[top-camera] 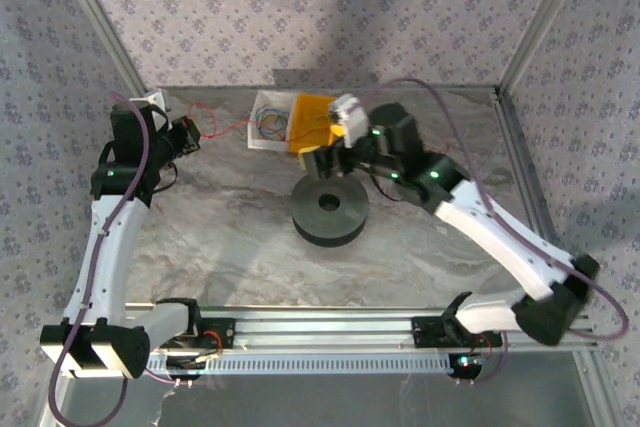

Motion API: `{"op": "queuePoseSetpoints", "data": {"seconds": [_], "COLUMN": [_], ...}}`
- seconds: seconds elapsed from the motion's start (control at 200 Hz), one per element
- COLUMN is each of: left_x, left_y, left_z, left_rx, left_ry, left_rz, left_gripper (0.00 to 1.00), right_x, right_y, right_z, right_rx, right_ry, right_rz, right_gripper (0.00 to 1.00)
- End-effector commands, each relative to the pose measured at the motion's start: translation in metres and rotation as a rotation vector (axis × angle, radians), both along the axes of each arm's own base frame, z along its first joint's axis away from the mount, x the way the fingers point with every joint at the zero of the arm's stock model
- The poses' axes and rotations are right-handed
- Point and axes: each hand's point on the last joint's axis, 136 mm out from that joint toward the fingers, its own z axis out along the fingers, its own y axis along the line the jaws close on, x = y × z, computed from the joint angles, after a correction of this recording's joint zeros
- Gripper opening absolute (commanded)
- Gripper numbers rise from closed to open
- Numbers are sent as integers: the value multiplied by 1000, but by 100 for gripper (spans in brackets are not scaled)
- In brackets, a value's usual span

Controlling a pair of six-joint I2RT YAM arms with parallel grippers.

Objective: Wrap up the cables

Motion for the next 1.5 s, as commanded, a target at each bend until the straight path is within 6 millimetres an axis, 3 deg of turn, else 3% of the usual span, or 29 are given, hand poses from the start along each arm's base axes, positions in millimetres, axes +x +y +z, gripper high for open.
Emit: {"op": "queuePoseSetpoints", "data": {"seconds": [0.0,0.2,0.4,0.65,0.874,1.189,1.334,1.494], "left_x": [-1,-4,-3,-3,-5,-6,-6,-7], "left_y": [-8,-17,-23,-31,-34,-36,-37,-38], "left_z": [22,20,16,18,22,23,24,28], "left_rx": [-27,-29,-37,-57,-51,-51,-63,-75], "left_ry": [-56,-42,-32,-30,-37,-39,-42,-54], "left_rz": [-28,-74,-106,-152,-171,-186,-191,-193], "left_gripper": [0,0,0,0,0,0,0,0], "right_x": [9,21,17,29,54,89,94,97], "right_y": [34,91,136,173,184,171,171,173], "right_z": [13,24,0,-30,-53,-64,-72,-80], "right_rx": [-105,-138,-214,-305,-352,-371,-374,-374], "right_ry": [-176,-342,-444,-478,-454,-442,-421,-388], "right_rz": [100,289,490,524,462,332,335,339], "right_gripper": [91,85,84,78,69,69,68,61]}}
